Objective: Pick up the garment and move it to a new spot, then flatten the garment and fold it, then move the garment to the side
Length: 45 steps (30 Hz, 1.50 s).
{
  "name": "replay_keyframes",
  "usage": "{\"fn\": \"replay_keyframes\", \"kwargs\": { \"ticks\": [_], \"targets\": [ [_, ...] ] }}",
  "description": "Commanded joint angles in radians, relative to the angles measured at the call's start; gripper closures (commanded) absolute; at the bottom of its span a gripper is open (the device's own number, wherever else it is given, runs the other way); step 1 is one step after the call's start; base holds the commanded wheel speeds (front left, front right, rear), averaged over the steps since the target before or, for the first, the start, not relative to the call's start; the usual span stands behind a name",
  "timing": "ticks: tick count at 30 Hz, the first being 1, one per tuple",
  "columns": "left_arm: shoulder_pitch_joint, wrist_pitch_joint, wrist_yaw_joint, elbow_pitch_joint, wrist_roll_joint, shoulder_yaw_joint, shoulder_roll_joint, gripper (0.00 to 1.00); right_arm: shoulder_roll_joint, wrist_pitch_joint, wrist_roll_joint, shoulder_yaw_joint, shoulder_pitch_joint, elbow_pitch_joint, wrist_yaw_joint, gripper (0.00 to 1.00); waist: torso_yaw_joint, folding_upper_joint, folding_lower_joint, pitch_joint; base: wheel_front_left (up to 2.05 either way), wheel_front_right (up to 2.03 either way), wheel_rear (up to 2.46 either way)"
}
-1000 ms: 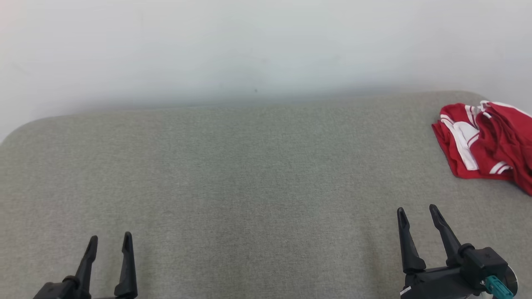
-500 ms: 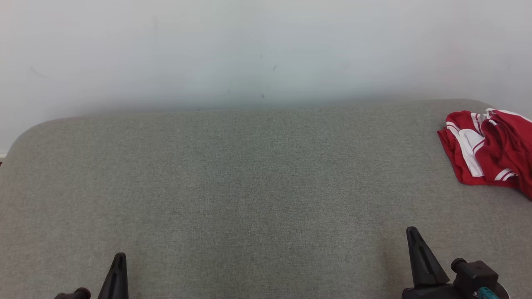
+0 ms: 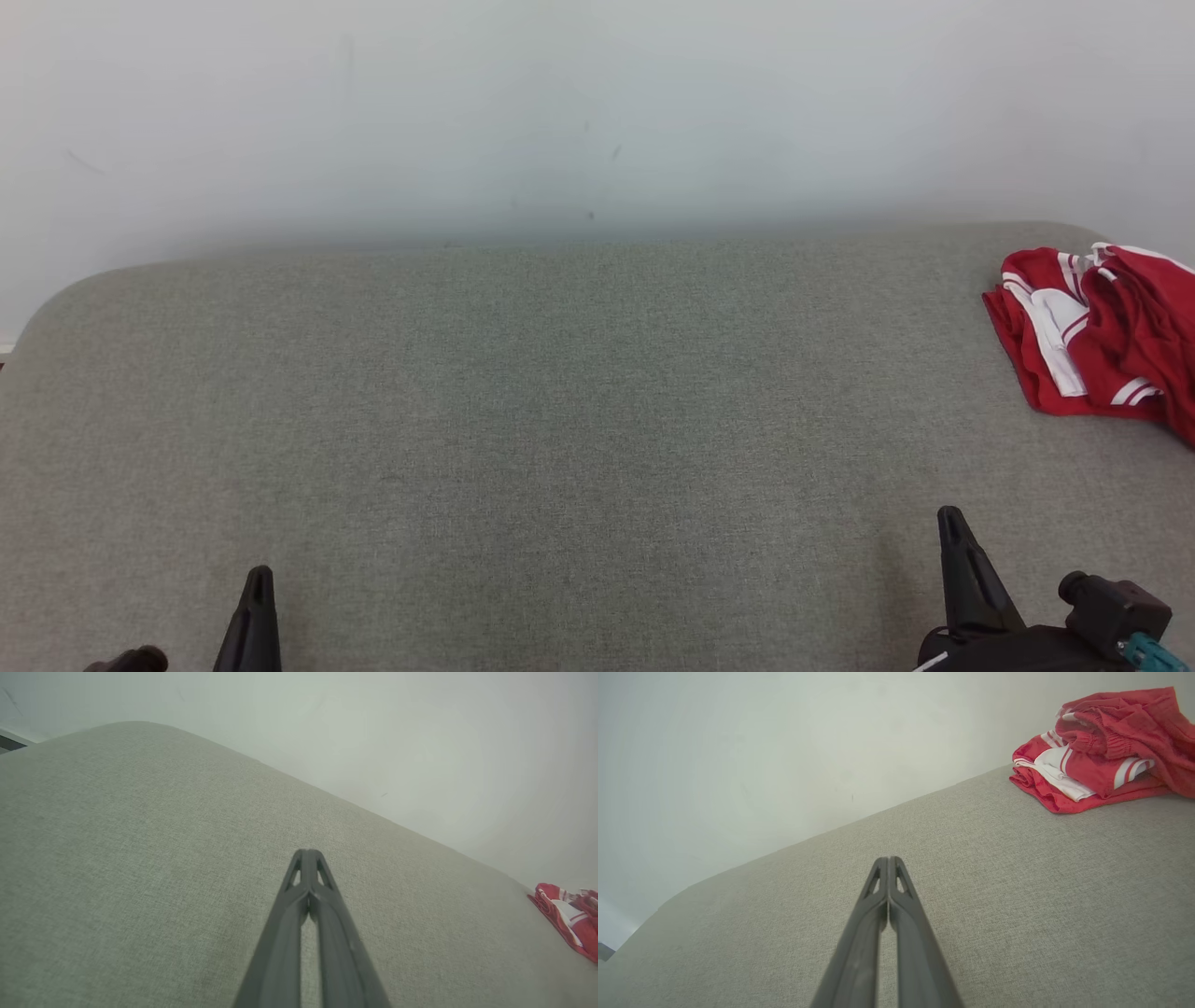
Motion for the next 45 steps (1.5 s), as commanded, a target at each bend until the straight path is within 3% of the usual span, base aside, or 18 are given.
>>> {"fn": "replay_keyframes", "kwargs": {
  "ticks": [1,24,45],
  "targets": [
    [-0.026,0.008,0.000,-0.017,-0.042,0.003,0.004,1.00,0.000,0.009,0.041,-0.008,-0.025,-0.015,0.000,1.00,0.000,0.0000,-0.0001,0.000,0.00,0.00,0.00],
    [-0.057,0.096,0.000,-0.017,-0.385,0.006,0.000,1.00,0.012,0.095,0.384,-0.049,-0.048,-0.015,-0.001,1.00,-0.001,0.0000,-0.0001,0.003,0.00,0.00,0.00],
    [-0.079,0.160,0.000,-0.015,-0.620,0.010,-0.003,1.00,0.020,0.156,0.622,-0.077,-0.062,-0.015,-0.001,1.00,-0.001,0.0000,-0.0001,0.006,0.00,0.00,0.00]
  ]
}}
